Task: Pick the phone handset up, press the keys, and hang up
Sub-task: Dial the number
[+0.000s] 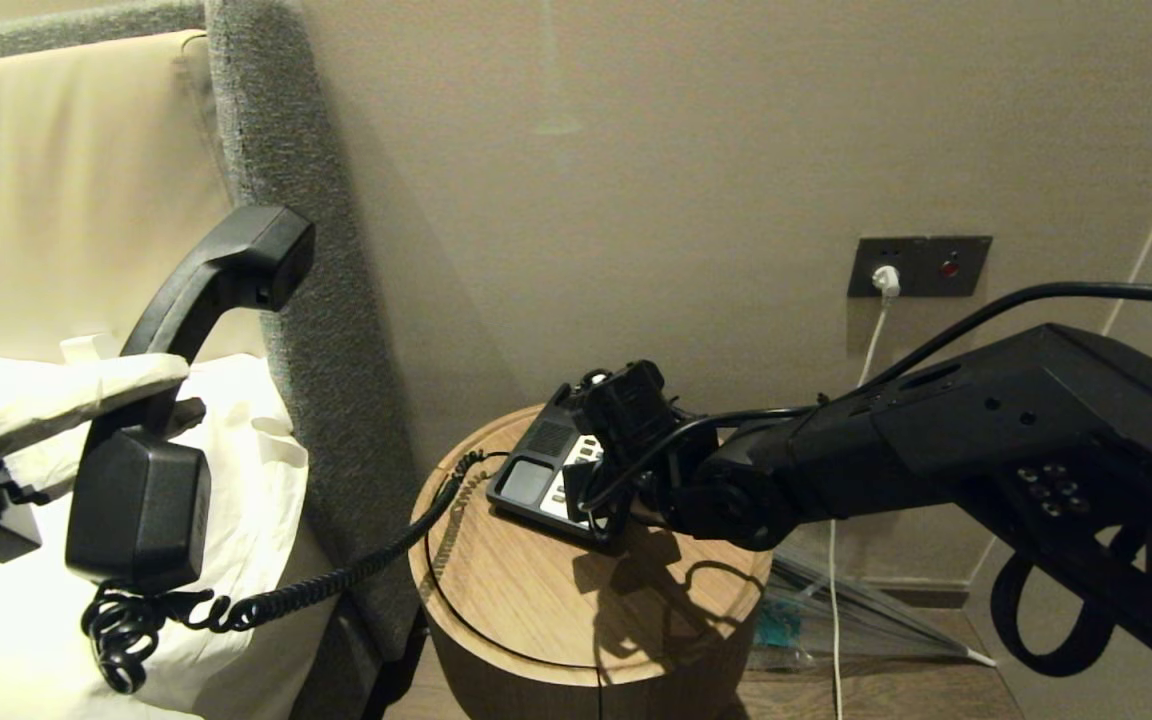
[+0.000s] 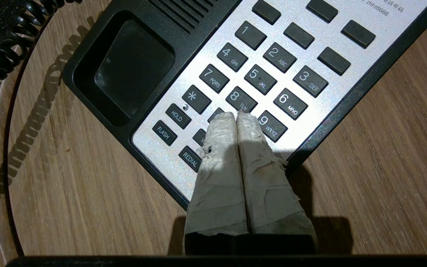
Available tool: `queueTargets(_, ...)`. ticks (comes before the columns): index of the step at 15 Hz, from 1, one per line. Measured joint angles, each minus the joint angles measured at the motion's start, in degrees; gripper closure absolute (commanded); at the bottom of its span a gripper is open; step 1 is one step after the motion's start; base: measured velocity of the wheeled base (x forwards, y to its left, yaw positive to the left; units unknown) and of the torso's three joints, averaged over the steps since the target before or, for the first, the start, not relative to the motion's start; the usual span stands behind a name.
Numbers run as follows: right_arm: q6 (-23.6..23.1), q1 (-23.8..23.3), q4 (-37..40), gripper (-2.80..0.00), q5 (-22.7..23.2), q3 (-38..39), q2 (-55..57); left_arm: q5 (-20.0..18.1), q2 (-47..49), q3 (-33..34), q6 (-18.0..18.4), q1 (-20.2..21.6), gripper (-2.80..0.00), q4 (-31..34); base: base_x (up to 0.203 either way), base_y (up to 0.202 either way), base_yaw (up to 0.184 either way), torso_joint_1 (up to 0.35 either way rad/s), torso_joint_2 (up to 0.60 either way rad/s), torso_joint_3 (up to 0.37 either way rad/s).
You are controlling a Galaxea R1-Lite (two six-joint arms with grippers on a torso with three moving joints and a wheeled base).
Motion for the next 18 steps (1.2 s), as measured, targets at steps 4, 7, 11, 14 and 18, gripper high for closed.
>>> queueTargets(4, 0.05, 0.00, -0.07, 0.00, 0.00, 0.02, 0.39, -0.02, 0.00, -0.02, 0.02, 0.00, 0.00, 0.00, 0.000, 0.000, 0.000, 0.000, 0.00, 0.000)
queueTargets(7, 0.09, 0.00, -0.11, 0.00, 0.00, 0.22, 0.47, -0.02, 0.00, -0.02, 0.02, 0.00, 0.00, 0.00, 0.000, 0.000, 0.000, 0.000, 0.00, 0.000)
queueTargets(11, 0.02, 0.07, -0.05, 0.00, -0.10, 0.13, 0.56, -0.02, 0.00, 0.22, 0.02, 0.00, 0.00, -0.05, 0.000, 0.000, 0.000, 0.000, 0.00, 0.000)
queueTargets(14, -0.05, 0.10, -0.05, 0.00, -0.07, 0.17, 0.53, 0.00, 0.00, 0.33, 0.02, 0.00, 0.00, -0.14, 0.000, 0.000, 0.000, 0.000, 0.00, 0.000)
queueTargets(18, -0.24, 0.16, 0.04, 0.00, -0.07, 0.20, 0.45, -0.02, -0.07, 0.38, 0.02, 0.00, 0.00, -0.17, 0.000, 0.000, 0.000, 0.000, 0.00, 0.000)
